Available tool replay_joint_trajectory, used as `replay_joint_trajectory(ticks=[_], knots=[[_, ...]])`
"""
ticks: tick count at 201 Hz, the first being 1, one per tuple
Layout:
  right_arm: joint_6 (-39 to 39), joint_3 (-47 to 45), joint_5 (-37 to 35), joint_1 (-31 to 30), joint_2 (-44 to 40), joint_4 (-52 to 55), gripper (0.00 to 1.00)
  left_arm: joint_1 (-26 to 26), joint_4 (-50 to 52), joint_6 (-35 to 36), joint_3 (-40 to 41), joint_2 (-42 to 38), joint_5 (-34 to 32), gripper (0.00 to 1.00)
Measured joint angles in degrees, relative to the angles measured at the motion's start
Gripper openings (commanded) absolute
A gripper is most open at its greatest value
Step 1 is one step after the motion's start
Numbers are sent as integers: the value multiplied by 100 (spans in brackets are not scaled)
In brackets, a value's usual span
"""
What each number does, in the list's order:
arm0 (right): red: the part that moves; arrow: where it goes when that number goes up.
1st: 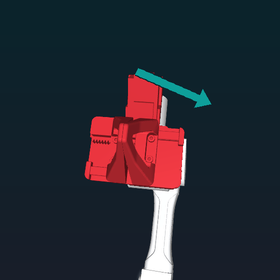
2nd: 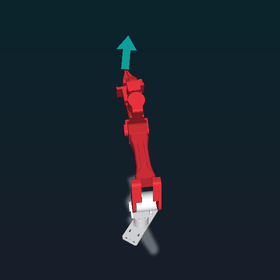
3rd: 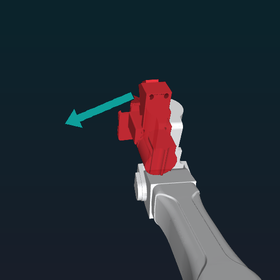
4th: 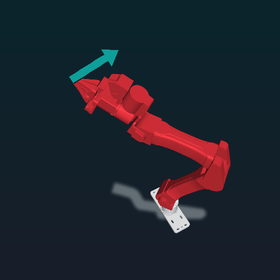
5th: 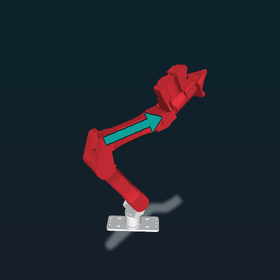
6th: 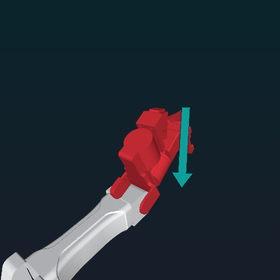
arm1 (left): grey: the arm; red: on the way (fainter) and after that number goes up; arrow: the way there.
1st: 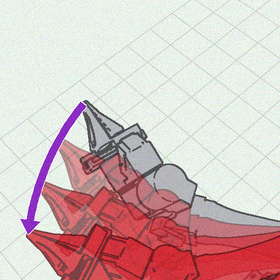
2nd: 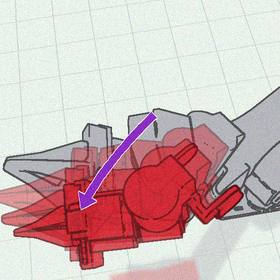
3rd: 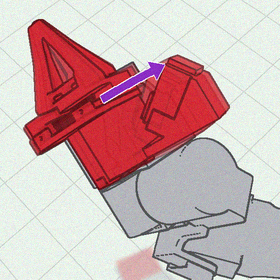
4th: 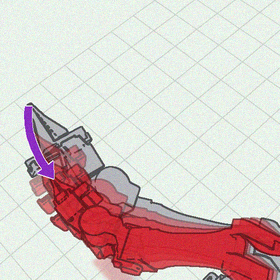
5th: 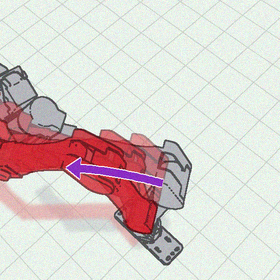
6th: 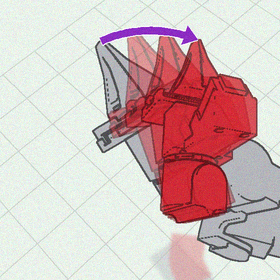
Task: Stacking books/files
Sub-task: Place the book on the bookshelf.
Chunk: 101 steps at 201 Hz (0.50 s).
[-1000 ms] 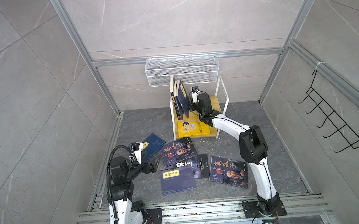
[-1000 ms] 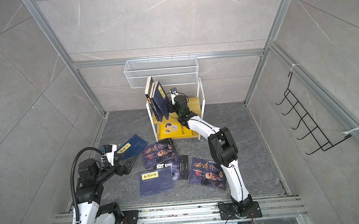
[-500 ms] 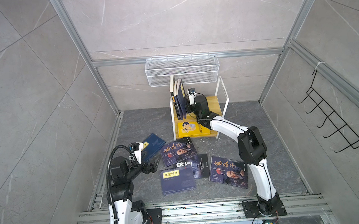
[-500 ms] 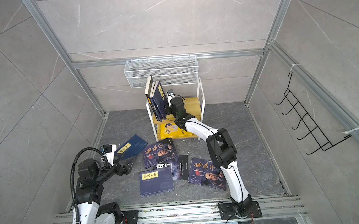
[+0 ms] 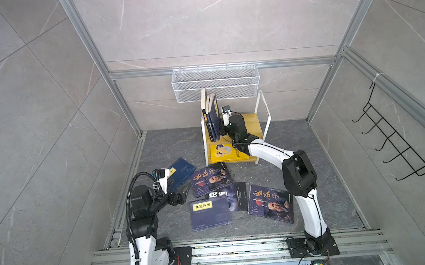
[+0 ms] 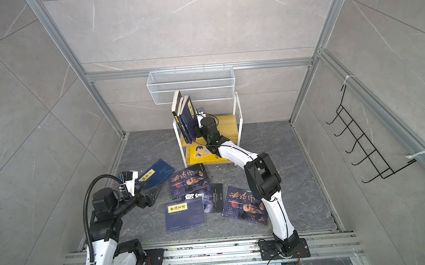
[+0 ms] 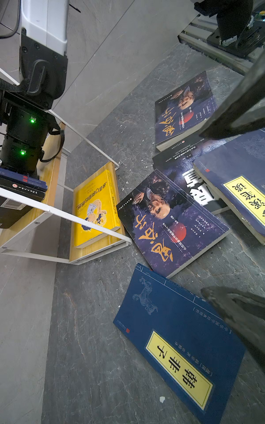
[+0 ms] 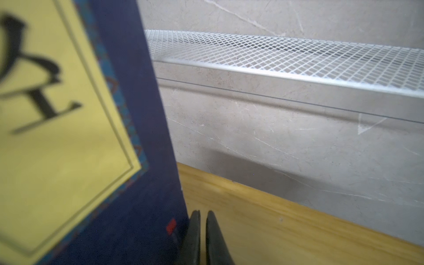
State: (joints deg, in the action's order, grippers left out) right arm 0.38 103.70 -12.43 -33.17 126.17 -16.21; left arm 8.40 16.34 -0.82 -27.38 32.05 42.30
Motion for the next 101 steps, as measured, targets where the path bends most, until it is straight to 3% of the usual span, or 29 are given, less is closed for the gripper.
replay_joint_trajectory(ticks=[46, 101], knots=[[179, -72, 114, 20, -125, 166, 14, 26, 0, 0, -2, 0, -2, 100], [210, 507, 1270, 640, -170, 1320, 15, 26, 0, 0, -2, -4, -2, 100]])
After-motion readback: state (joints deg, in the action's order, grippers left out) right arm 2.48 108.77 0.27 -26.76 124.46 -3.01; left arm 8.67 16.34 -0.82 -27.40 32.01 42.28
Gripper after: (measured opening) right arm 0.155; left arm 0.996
